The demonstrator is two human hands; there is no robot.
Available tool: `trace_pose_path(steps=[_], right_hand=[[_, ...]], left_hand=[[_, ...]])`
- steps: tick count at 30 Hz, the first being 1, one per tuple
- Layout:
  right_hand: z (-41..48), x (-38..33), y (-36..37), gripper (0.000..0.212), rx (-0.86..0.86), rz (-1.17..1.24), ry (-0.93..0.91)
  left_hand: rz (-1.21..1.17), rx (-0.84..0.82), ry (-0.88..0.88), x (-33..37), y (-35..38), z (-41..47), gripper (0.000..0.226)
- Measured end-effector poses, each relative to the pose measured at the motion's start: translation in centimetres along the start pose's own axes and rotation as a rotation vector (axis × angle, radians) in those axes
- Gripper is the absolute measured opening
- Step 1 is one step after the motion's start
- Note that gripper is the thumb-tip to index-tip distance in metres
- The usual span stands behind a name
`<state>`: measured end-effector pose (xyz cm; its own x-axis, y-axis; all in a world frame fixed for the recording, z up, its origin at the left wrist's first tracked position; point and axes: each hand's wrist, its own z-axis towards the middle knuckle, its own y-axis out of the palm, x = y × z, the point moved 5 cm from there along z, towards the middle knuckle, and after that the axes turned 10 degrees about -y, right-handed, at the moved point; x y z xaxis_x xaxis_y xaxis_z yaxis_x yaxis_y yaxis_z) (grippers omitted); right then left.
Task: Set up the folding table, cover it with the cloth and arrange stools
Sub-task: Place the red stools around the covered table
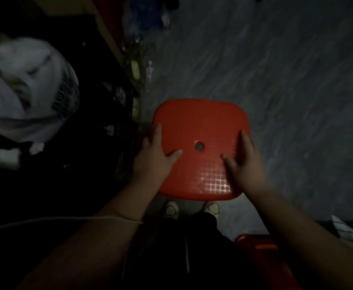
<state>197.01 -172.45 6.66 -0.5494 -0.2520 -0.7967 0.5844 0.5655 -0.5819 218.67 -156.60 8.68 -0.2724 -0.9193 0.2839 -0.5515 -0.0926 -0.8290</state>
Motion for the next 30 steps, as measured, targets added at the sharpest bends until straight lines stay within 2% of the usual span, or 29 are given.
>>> trace_pose_path(steps=[7, 16, 23, 30], right_hand=[[-3.7, -8.7, -15.1, 0.081, 0.195, -0.031, -0.073], [-4.4, -9.9, -25.9, 0.089, 0.301, -0.047, -0.019], [-0.3, -8.6, -30.6, 0.086, 0.363, -0.064, 0.077], [8.3, -7.3, -34.2, 0.084, 0.445, -0.073, 0.199]], left_hand=[[-0.076, 0.053, 0.219, 11.6, -10.3, -8.3, 0.102], [0.138, 0.210, 0.481, 24.1, -14.5, -12.0, 0.086], [0.150, 0.165, 0.565, 32.1, -13.2, -8.7, 0.088], [0.213, 0.121, 0.667, 42.7, -12.4, -1.2, 0.086]])
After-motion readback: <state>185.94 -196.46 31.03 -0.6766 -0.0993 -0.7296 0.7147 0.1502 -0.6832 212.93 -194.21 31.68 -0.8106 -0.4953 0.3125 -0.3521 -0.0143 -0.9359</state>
